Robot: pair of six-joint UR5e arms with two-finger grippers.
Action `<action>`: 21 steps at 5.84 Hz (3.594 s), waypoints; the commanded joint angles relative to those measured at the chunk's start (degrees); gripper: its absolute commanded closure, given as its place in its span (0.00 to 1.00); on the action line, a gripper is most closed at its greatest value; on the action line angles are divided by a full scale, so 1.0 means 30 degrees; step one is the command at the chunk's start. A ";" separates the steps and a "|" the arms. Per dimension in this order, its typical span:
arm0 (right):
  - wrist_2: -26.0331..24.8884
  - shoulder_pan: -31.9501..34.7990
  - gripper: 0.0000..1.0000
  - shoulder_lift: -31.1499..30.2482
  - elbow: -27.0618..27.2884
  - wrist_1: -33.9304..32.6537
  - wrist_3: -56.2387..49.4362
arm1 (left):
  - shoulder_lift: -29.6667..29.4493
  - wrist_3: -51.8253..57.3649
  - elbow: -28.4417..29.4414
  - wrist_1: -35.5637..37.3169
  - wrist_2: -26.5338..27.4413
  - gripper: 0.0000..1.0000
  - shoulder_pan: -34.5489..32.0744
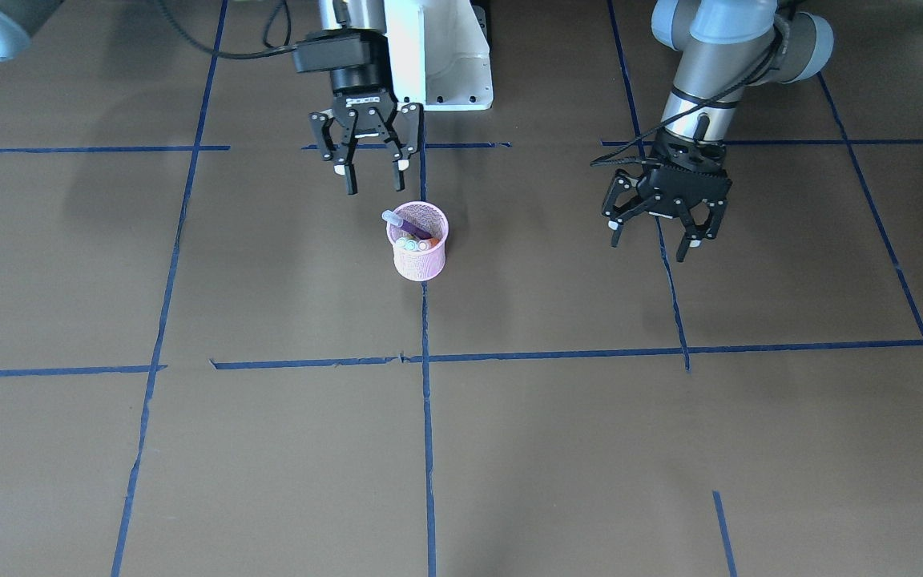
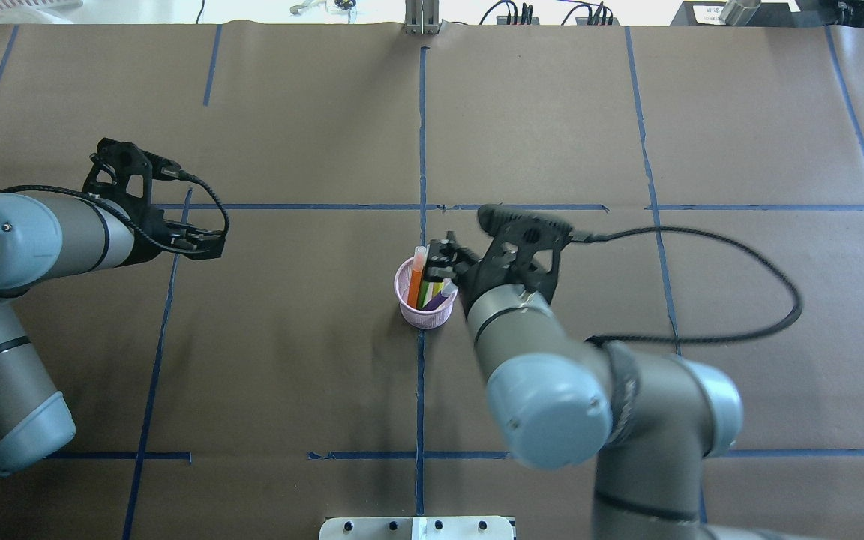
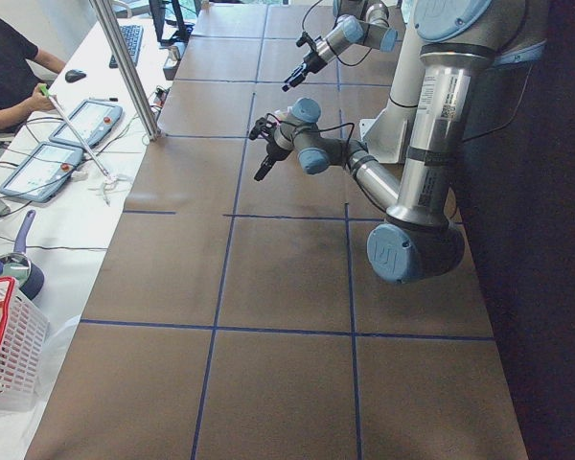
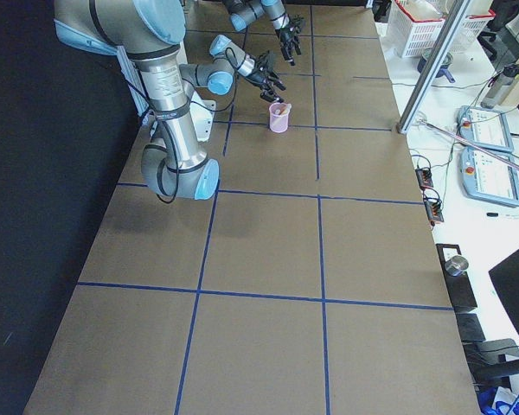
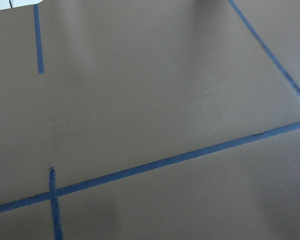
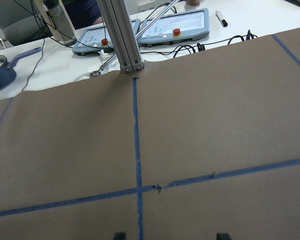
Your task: Collect pens into pen holder
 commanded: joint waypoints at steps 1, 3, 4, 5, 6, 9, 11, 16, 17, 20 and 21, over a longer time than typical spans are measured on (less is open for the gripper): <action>1.0305 0.5459 0.33 -0.3477 0.1874 -0.0014 -0.5418 | 0.0484 0.3375 0.0568 0.2333 -0.3550 0.04 -0.2422; 1.9477 1.2132 0.33 -0.6206 0.1007 -0.0043 -1.2996 | 0.1272 0.6627 0.0919 0.3315 -0.7945 0.04 -0.5789; 2.2220 1.4836 0.33 -0.8018 0.0130 -0.0014 -1.7128 | 0.2232 0.9691 0.1647 0.3405 -1.0351 0.00 -0.8275; 2.3610 1.8489 0.33 -0.9110 -0.1445 -0.0014 -2.1926 | 0.3431 1.1868 0.2293 0.3406 -1.2463 0.00 -1.0562; 2.5509 2.1280 0.32 -0.9759 -0.3346 -0.0101 -2.5570 | 0.4168 1.1948 0.3256 0.3290 -1.4109 0.00 -1.1194; 2.5877 2.3817 0.11 -1.2773 -0.3340 -0.0219 -2.8008 | 0.4409 1.3519 0.4347 0.3611 -1.4768 0.00 -1.5673; 2.5682 2.4414 0.00 -1.4072 -0.3477 -0.0102 -2.8387 | 0.4381 1.5247 0.2838 0.7859 -1.4915 0.00 -1.5915; 2.5207 2.4385 0.00 -1.4190 -0.5087 -0.0045 -2.9006 | 0.5605 1.5583 0.2943 0.8661 -1.4450 0.00 -1.6386; 2.5177 2.4385 0.00 -1.4131 -0.5645 0.0073 -2.9267 | 0.5727 1.5494 0.3089 0.8708 -1.4390 0.00 -1.6386; 2.5147 2.4385 0.00 -1.4130 -0.6584 0.1241 -2.9943 | 0.5992 1.5668 0.2624 0.8478 -1.4184 0.00 -1.6708; 2.5148 2.4385 0.00 -1.4217 -0.6588 0.1884 -2.9914 | 0.5992 1.5611 0.2534 0.8678 -1.4271 0.00 -1.6679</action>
